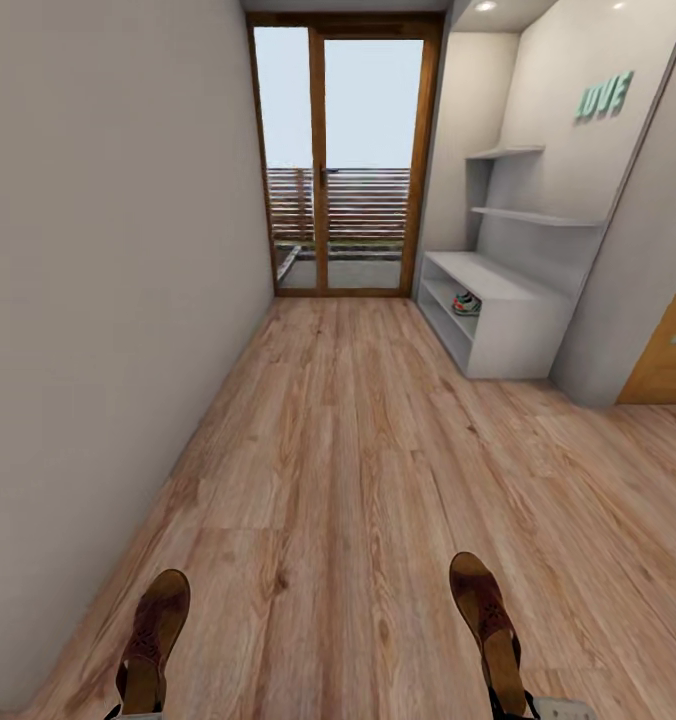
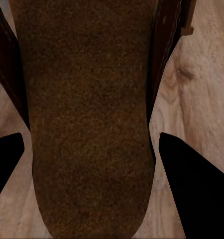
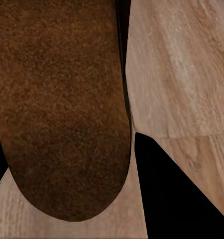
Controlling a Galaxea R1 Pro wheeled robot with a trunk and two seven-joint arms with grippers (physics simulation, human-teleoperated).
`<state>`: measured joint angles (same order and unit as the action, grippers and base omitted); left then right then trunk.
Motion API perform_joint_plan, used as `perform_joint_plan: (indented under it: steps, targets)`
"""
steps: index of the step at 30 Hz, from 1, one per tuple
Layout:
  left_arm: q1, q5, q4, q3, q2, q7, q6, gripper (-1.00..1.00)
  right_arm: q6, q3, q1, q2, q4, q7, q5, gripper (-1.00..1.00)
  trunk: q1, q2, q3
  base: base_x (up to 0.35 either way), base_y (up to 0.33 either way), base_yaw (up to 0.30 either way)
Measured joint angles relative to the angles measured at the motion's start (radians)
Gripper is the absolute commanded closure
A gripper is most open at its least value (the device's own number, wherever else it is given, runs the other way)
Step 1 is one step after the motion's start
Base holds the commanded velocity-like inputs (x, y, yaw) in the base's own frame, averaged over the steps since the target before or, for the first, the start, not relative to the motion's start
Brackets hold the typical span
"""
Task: Pick up the two gym shoes and the two sandals from the corridor floor and place them onto the hallstand (shoe rack) in the corridor, making sure they are on the rack and not on the floor. Arrange them so the two gym shoes are next to each other and the two sandals are next to each other.
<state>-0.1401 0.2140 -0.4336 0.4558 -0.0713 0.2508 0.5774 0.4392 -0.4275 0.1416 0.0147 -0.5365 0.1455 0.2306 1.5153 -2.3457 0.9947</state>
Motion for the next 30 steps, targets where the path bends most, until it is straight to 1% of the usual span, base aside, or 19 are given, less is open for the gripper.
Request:
perform_joint_plan:
  steps: [30]
  targets:
    - [0.0, 0.0, -0.001, -0.001, 0.0, 0.0, 0.0, 1.0, -0.001, 0.002, 0.0, 0.002, -0.004, 0.002, 0.004, 1.0, 0.0, 0.0, 0.0, 0.34, 0.0, 0.0]
